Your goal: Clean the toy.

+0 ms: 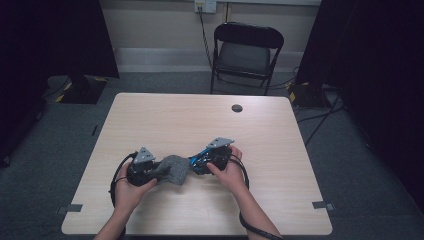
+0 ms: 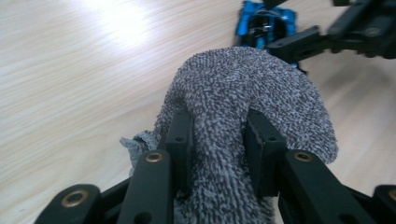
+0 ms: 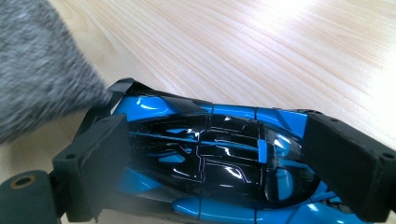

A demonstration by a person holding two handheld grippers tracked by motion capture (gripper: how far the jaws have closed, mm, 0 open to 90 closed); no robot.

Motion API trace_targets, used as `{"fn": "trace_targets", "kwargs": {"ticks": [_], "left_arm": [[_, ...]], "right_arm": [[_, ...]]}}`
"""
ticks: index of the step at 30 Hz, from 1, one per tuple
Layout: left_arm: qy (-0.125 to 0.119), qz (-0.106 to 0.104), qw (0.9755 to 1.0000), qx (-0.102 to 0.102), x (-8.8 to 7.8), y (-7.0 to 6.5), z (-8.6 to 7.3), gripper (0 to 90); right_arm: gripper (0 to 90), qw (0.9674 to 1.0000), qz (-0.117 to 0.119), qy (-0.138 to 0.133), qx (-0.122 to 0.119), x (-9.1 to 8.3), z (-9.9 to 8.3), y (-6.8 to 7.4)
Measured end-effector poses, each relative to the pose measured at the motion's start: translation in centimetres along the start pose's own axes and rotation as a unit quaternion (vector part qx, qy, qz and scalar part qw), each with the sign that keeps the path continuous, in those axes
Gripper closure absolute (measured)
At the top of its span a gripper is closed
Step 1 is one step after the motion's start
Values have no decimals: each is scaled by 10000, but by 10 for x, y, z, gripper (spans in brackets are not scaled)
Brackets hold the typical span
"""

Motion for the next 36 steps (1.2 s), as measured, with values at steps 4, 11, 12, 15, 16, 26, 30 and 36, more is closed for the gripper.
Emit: {"fn": "trace_targets", "kwargs": {"ticks": [4,11,12,15,16,26,30,36], "left_arm": [[-11,-232,9996,136,0,-9,2,661],[144,-550,9972,491,8,-33,-3,661],[185,-537,9969,546,9,-36,-4,662],[291,-621,9959,583,14,-42,-8,663],[305,-618,9955,648,15,-43,-9,663],[474,-1080,9894,846,16,-65,-9,669],[578,-1186,9870,923,20,-74,-11,669],[779,-1042,9869,952,28,-74,-17,667]], "right_arm": [[77,10000,0,4,-9,0,0,0],[78,10000,16,74,-1,0,2,0],[78,10000,14,66,-1,0,2,0],[78,10000,11,54,-11,0,1,0],[78,10000,13,57,-12,0,1,-1],[78,10000,14,72,-4,0,2,0],[78,10000,13,73,-5,0,2,0],[78,10000,12,79,-3,0,2,0]]}}
Point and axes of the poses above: each handheld gripper's, and its own axes: x roughly forward along the jaws, z roughly out of its top, y roughly to its left, the point moved 1 cm from there along x, roughly forward along the jaws, and after that the axes turned 10 degrees about -x, right-handed, at the moved point
